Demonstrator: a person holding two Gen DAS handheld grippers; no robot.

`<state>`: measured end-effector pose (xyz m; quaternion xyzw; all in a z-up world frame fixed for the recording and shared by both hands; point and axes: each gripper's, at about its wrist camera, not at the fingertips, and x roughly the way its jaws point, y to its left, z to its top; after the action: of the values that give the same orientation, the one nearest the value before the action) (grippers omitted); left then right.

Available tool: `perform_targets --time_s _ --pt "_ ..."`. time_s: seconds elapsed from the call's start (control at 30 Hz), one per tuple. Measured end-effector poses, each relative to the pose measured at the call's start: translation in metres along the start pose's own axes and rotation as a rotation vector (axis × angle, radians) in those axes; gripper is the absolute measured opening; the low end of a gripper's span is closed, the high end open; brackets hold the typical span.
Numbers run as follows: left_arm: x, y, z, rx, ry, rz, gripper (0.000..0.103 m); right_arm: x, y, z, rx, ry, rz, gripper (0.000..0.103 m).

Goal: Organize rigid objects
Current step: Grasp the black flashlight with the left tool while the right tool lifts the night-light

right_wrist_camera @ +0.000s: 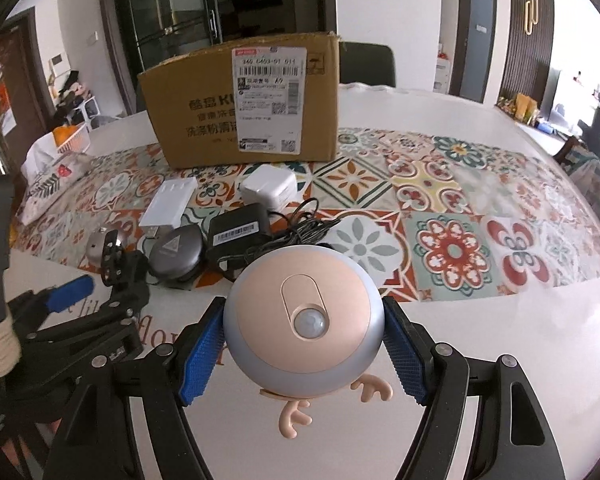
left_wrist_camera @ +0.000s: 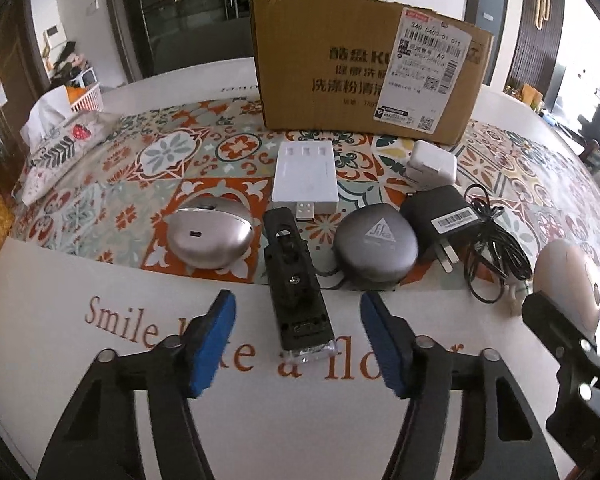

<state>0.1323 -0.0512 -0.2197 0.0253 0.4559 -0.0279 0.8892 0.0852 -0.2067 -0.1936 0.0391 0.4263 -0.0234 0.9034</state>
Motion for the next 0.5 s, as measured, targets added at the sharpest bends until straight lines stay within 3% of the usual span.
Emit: perform_targets --time_s 0.37,0.4,0.5 --pt "0.022 -0.003 0.006 -0.016 0.035 0.007 0.037 0.015 0.001 0.002 0.019 0.02 0.016 0.075" --pt "0.022 -0.002 0.006 -0.015 0.032 0.005 0.031 0.016 0.001 0.002 0.023 0.022 0.016 0.075" --pt "0.021 -0.002 0.006 0.001 0.036 -0.003 0.029 0.016 0.0 0.002 0.029 0.026 0.011 0.075"
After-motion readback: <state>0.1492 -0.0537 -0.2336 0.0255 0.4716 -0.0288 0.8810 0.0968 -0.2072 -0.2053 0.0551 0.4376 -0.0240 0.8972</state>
